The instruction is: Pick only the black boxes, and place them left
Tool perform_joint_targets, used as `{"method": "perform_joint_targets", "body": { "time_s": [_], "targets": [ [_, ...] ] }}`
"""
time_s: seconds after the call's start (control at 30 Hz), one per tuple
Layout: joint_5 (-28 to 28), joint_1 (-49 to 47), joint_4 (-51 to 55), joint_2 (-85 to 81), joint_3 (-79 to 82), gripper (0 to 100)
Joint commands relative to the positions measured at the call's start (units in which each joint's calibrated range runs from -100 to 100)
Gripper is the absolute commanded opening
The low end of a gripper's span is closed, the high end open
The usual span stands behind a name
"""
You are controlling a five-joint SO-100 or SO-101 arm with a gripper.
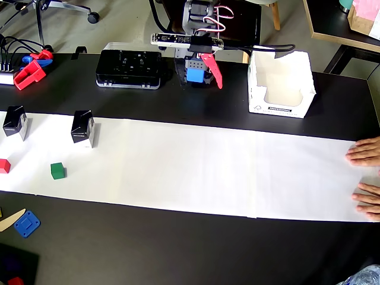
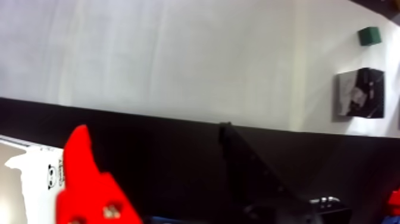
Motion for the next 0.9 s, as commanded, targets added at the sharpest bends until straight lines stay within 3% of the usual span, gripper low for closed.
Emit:
{"method": "perform_joint_targets", "body": {
  "time_s": [0.0,0.43,0.87],
  "targets": [
    [0.5,3.9,0.2,4.3,-13.0,42],
    [7.7,15.4,-0.5,14.2,-20.4,43],
    [8.5,16.5,-0.6,24.7,-30.4,45]
  ]
}}
